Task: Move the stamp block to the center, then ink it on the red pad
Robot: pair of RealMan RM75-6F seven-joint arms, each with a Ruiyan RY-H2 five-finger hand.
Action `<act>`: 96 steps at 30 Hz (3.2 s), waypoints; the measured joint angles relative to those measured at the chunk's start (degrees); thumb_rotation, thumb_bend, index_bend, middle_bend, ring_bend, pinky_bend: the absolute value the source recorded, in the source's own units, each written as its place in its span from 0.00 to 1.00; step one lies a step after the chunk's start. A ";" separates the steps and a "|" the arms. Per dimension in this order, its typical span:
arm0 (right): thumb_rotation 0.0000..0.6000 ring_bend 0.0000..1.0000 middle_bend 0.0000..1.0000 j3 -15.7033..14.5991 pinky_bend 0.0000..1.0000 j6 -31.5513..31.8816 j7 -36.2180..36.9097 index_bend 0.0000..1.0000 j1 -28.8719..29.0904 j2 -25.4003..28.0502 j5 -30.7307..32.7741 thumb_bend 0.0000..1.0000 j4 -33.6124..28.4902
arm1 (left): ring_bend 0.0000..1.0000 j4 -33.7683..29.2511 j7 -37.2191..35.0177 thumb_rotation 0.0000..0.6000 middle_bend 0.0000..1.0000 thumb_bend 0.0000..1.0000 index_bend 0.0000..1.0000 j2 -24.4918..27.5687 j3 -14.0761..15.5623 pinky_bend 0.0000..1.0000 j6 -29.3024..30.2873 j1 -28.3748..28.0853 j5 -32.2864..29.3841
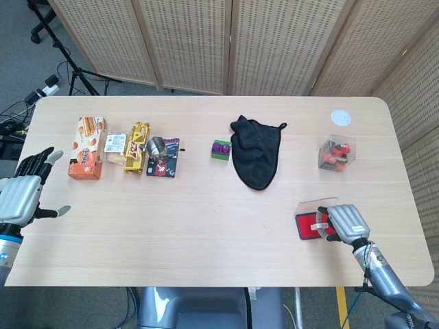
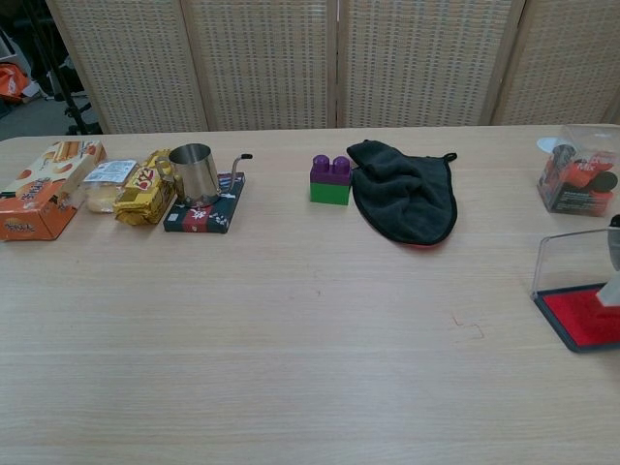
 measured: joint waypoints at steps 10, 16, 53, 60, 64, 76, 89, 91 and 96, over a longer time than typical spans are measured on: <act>1.00 0.90 0.96 1.43 1.00 -1.51 -1.59 0.58 0.22 -1.41 1.15 0.57 1.70 | 0.00 0.06 0.37 1.00 0.00 0.13 0.00 -0.12 0.04 0.00 -0.15 -0.11 -0.28; 1.00 0.90 0.96 2.07 1.00 -2.37 -2.43 0.58 0.51 -2.06 1.48 0.59 2.21 | 0.00 0.09 0.77 1.00 0.00 0.12 0.00 -0.35 0.06 0.00 -0.30 -0.26 -0.61; 1.00 0.90 0.96 2.80 1.00 -6.11 -3.59 0.58 0.23 -6.00 2.98 0.59 6.14 | 0.00 0.07 1.90 1.00 0.00 0.13 0.00 -0.81 0.18 0.00 -0.93 -0.80 -1.91; 1.00 0.90 0.96 2.92 1.00 -6.29 -3.81 0.58 0.03 -5.83 3.24 0.59 6.04 | 0.00 -0.03 1.65 1.00 0.00 0.13 0.00 -0.65 0.27 0.00 -0.93 -0.71 -1.62; 1.00 0.90 0.96 3.12 1.00 -5.85 -3.49 0.58 -0.15 -5.56 3.06 0.59 5.53 | 0.00 -0.04 1.47 1.00 0.00 0.13 0.00 -0.57 0.31 0.00 -0.82 -0.61 -1.43; 1.00 0.90 0.96 4.94 1.00 -1.44 -1.14 0.58 -0.90 1.03 -0.36 0.59 -4.76 | 0.00 -0.02 0.95 1.00 0.00 0.13 0.00 -0.39 0.28 0.00 -0.81 -0.53 -1.21; 1.00 0.90 0.96 6.74 1.00 -5.03 -10.46 0.58 3.56 1.25 2.26 0.59 -12.86 | 0.00 -0.04 0.31 1.00 0.00 0.13 0.00 -0.03 0.42 0.00 -0.92 -0.34 -0.70; 1.00 0.90 0.96 6.89 1.00 -5.50 -12.24 0.58 4.28 0.10 3.29 0.60 -13.21 | 0.00 0.07 0.26 1.00 0.00 0.13 0.00 -0.03 0.41 0.00 -1.08 -0.41 -0.70; 1.00 0.90 0.96 7.04 1.00 -5.95 -17.52 0.58 5.91 -3.36 6.22 0.62 -13.20 | 0.00 0.30 0.05 1.00 0.00 0.13 0.00 -0.05 0.44 0.00 -1.41 -0.56 -0.48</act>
